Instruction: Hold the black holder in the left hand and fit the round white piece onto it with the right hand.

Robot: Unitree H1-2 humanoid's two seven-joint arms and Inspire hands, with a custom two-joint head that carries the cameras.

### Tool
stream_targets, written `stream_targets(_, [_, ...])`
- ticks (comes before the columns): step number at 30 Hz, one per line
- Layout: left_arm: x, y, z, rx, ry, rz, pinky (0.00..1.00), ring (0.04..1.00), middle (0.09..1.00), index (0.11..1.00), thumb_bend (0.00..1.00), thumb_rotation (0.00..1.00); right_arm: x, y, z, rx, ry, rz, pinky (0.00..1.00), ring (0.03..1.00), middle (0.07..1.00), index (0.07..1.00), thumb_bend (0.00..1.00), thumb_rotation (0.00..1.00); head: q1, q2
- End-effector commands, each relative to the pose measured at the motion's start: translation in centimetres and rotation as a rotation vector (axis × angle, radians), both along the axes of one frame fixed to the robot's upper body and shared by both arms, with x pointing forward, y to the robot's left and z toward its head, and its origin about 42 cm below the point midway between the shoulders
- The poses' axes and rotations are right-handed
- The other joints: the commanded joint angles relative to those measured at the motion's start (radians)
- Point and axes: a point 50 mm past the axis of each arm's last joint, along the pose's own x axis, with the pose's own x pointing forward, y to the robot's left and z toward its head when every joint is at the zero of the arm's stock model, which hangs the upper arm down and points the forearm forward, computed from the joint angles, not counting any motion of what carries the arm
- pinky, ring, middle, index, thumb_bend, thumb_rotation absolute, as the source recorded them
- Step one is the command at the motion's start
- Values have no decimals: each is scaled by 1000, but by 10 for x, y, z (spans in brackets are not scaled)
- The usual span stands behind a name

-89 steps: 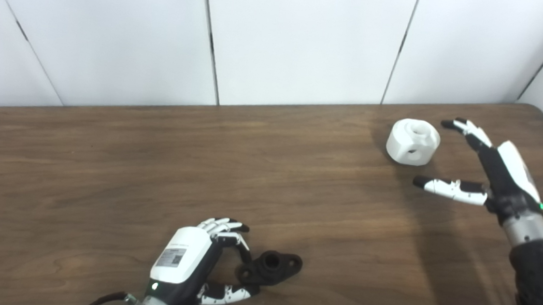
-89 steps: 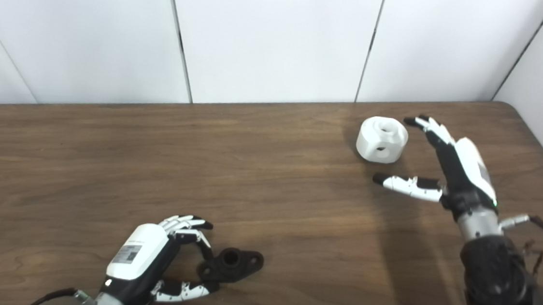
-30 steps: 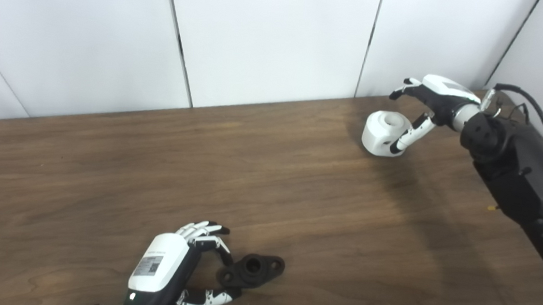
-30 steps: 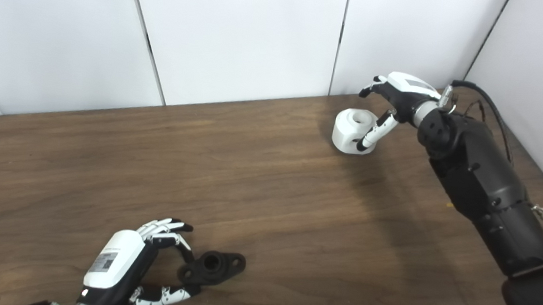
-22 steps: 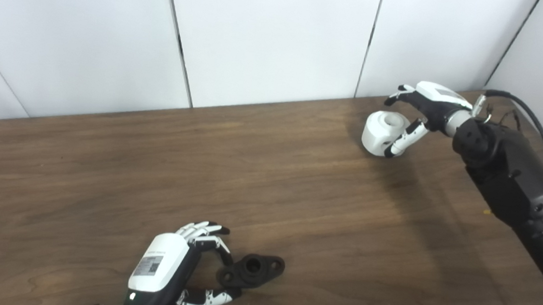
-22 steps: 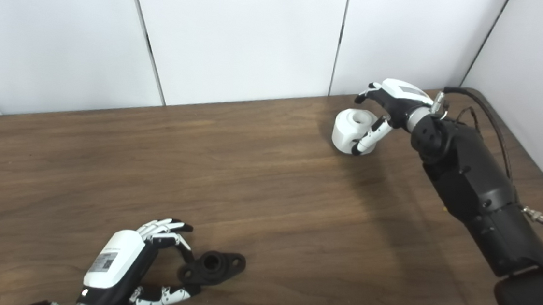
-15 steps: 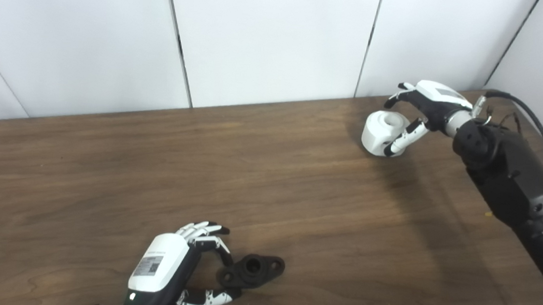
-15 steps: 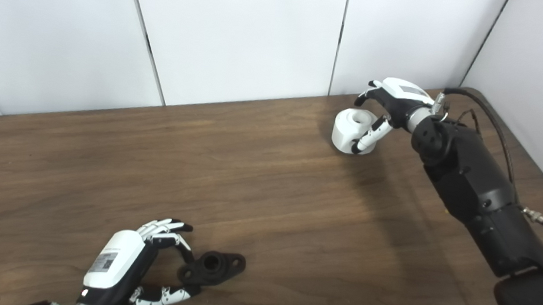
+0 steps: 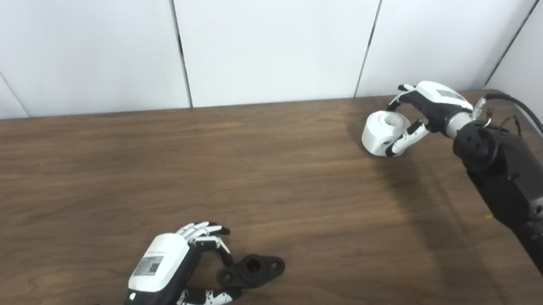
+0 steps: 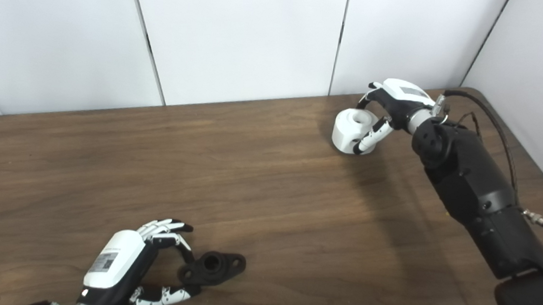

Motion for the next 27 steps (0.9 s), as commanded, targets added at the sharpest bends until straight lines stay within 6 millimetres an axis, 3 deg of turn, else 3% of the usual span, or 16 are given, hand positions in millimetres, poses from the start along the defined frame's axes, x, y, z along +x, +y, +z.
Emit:
stream_targets(1, [-10, 6, -18, 50, 112, 8, 863, 868, 813, 490, 510, 41, 4, -4, 30, -29, -103, 8, 945, 1000, 975, 675, 894, 222, 1, 0])
stream_targets(14, [-11, 5, -18, 51, 111, 6, 866, 876, 817, 490, 510, 41, 4, -3, 30, -42, -96, 8, 957, 1000, 974, 676, 889, 229, 4, 3])
stream_targets(21, [-11, 5, -18, 49, 110, 5, 862, 871, 814, 490, 510, 41, 3, -7, 27, -58, -151, 40, 952, 1000, 893, 587, 868, 183, 7, 5])
stream_targets(22, [-11, 5, -17, 53, 111, 7, 865, 873, 815, 490, 510, 41, 3, -7, 26, -61, -159, 39, 951, 1000, 876, 540, 701, 164, 7, 5])
stream_targets(23, [-11, 5, -17, 54, 112, 7, 867, 874, 816, 490, 510, 41, 3, -7, 26, -62, -168, 37, 940, 1000, 872, 509, 597, 150, 7, 5])
stream_targets(27, [-11, 5, -17, 50, 111, 6, 866, 874, 815, 490, 510, 42, 3, -8, 23, -73, -209, 38, 889, 980, 857, 487, 529, 138, 7, 5])
